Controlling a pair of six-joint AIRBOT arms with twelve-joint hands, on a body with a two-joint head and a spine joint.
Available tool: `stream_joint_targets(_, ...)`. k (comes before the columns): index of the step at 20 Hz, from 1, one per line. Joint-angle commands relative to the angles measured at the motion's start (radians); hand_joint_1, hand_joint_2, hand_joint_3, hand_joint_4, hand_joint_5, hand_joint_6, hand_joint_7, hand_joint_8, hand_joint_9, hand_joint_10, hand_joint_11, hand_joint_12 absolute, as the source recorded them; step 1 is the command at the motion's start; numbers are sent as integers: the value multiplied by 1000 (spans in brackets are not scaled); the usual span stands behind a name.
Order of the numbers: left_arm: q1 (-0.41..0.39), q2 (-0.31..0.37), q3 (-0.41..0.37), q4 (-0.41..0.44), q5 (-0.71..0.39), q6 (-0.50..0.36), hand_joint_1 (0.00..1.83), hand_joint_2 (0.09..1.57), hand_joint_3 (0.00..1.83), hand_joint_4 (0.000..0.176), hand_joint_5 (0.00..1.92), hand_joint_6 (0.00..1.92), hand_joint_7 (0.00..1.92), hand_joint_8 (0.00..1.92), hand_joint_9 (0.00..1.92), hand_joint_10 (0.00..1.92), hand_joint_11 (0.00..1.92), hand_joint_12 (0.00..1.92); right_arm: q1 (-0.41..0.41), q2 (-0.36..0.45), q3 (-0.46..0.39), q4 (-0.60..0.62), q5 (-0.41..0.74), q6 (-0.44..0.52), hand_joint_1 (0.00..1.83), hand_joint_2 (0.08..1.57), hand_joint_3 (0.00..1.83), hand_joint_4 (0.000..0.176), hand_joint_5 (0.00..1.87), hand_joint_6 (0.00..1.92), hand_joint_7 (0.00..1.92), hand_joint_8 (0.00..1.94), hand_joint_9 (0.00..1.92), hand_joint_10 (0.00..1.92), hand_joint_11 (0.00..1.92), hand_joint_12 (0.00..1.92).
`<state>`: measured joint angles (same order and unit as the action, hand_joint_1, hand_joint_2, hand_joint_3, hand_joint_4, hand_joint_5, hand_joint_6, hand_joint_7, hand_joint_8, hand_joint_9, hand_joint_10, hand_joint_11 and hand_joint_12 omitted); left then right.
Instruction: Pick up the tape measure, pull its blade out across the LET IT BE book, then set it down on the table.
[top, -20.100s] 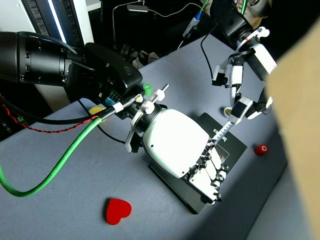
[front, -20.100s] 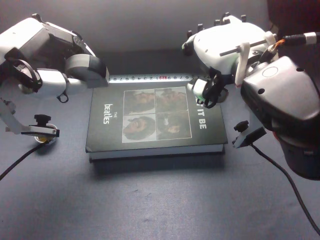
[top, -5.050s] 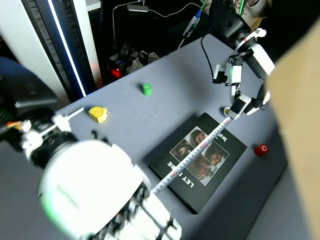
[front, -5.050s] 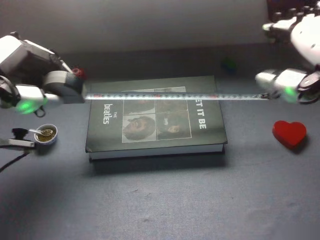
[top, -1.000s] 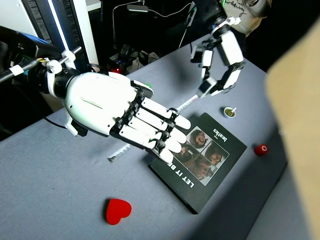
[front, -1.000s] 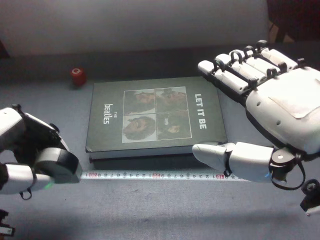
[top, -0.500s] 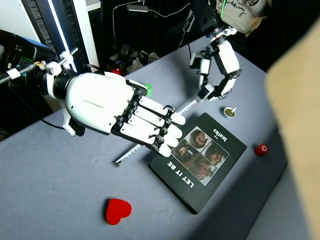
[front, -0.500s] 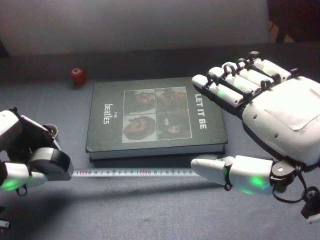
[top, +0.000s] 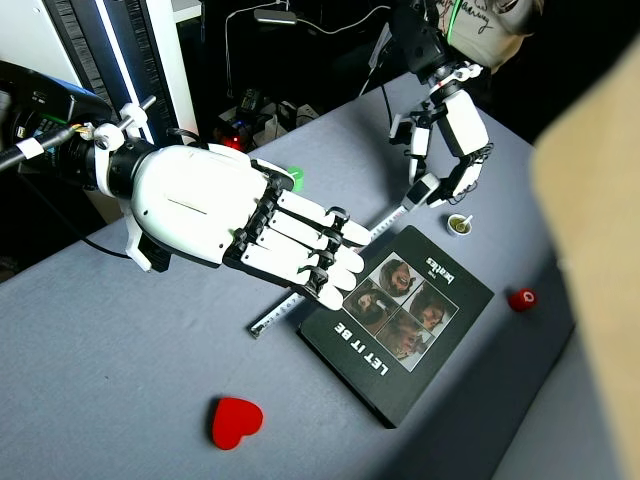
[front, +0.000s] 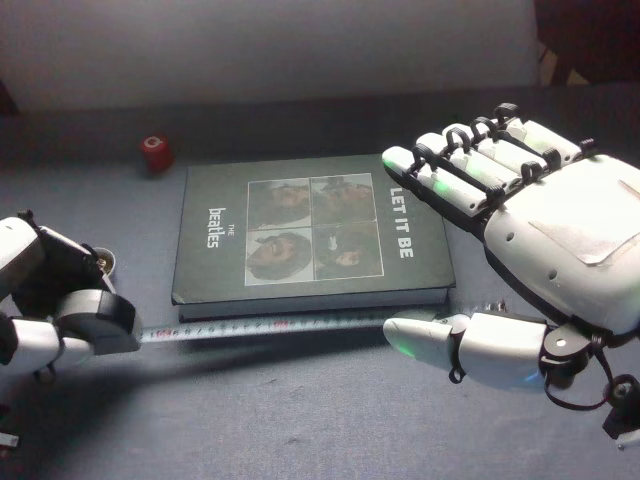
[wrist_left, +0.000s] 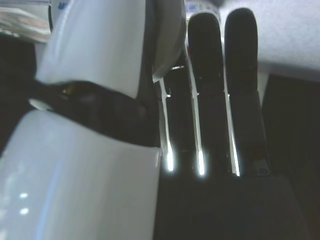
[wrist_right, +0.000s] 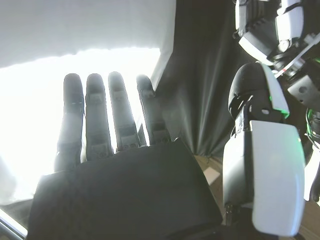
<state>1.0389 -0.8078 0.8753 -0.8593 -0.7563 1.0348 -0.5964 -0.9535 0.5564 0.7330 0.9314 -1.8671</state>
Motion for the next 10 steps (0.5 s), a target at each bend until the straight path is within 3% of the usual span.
stream_joint_targets(1,-9,-7,3,30,-102,-4,1216,1111,3,25,933,1051,1035,902,968,344,693,957,6,-1,-2,-64,92,5,126,1046,2,59,48,0,89,0,97,0,0,468)
stream_joint_targets(3,-9,-18,6,29,-115,-3,1207,1122,0,28,925,1041,1003,980,990,167,657,876,5,-1,-2,-65,94,5,123,1051,3,59,48,0,89,0,112,4,0,498)
stream_joint_targets(4,-9,-21,7,29,-116,-3,1120,1109,0,0,979,971,944,464,964,105,630,819,5,-1,-2,-65,94,5,121,1054,3,58,69,6,99,3,129,8,0,566)
stream_joint_targets(5,-9,-24,8,29,-118,-3,1084,1109,0,9,980,976,984,196,954,57,627,766,5,-1,-2,-66,95,5,120,1059,4,57,82,7,112,4,140,8,0,606)
stream_joint_targets(6,-8,-27,8,28,-122,-3,998,1057,0,0,878,422,990,86,925,26,613,724,4,-2,-2,-66,96,5,122,1059,3,57,89,8,115,5,143,8,0,614)
stream_joint_targets(7,-8,-28,8,28,-123,1,961,1041,0,0,911,162,996,35,911,11,613,695,4,-2,-2,-66,96,5,123,1059,3,57,94,10,118,5,144,8,0,617)
stream_joint_targets(10,-6,-28,8,28,-123,5,866,1017,0,0,945,22,994,3,890,0,603,664,2,-2,-2,-68,96,5,127,1060,2,57,108,7,127,3,146,3,0,537)
